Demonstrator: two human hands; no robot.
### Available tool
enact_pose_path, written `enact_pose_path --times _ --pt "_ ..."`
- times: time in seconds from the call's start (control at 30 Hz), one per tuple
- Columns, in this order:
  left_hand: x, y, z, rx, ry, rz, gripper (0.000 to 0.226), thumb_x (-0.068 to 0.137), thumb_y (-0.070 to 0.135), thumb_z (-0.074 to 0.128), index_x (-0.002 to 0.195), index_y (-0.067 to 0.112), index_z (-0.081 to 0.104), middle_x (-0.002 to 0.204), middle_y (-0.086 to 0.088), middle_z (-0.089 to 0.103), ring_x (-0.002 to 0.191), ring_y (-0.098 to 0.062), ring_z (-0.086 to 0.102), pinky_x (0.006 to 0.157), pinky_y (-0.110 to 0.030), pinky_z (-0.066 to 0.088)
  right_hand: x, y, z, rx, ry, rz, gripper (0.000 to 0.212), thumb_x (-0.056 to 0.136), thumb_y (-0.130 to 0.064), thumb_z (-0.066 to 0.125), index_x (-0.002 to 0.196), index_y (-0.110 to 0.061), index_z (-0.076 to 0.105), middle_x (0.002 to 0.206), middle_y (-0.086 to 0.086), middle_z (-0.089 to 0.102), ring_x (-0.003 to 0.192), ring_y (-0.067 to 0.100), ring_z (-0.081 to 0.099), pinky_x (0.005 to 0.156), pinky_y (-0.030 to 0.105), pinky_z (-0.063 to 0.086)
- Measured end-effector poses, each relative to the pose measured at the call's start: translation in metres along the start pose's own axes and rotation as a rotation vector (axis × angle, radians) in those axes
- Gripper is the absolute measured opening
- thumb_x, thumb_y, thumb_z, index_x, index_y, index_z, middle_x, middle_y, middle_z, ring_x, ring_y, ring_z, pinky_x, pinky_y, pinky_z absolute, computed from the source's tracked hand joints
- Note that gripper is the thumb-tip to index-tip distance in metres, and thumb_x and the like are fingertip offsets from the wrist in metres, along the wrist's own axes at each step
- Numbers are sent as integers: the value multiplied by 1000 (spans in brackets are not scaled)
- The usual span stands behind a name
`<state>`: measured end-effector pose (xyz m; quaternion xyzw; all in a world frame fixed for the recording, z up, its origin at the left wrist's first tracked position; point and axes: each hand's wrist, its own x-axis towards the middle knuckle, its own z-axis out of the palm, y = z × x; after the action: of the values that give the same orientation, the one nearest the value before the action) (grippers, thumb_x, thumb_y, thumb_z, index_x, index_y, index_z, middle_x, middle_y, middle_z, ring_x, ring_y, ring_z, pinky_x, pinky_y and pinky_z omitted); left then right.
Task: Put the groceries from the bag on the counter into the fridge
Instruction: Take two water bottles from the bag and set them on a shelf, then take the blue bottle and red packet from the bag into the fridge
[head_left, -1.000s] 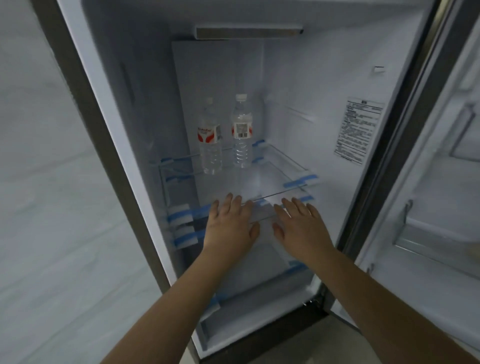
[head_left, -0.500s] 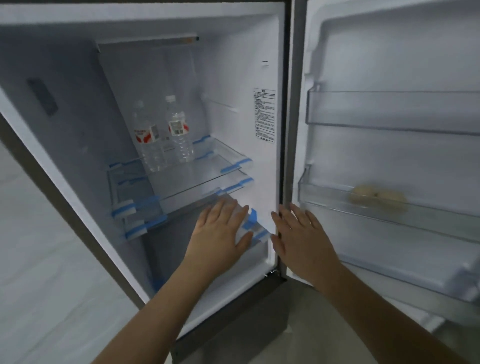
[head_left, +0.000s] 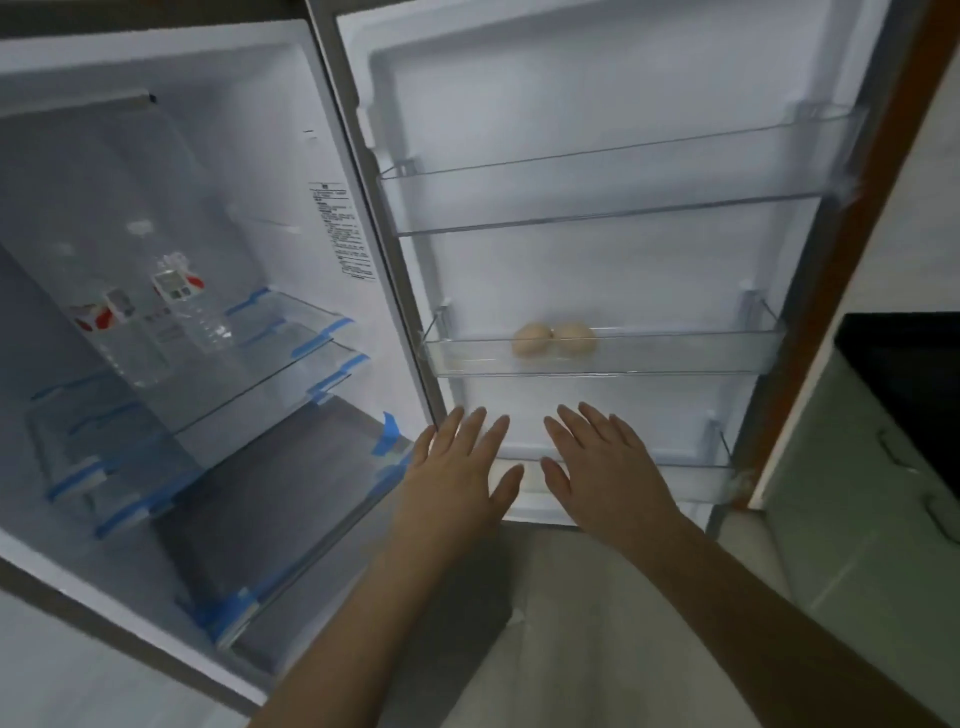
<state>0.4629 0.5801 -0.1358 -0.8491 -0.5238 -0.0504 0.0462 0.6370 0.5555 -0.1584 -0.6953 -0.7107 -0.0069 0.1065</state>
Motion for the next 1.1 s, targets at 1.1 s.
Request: enact_pose_path --times 1.1 --pt "-95 132 -6 -258 105 951 66 95 60 12 152 32 25 163 0 19 150 -27 9 119 -46 3 -279 -45 -49 -293 75 943 75 88 -50 0 151 -20 29 158 4 28 146 25 21 117 43 13"
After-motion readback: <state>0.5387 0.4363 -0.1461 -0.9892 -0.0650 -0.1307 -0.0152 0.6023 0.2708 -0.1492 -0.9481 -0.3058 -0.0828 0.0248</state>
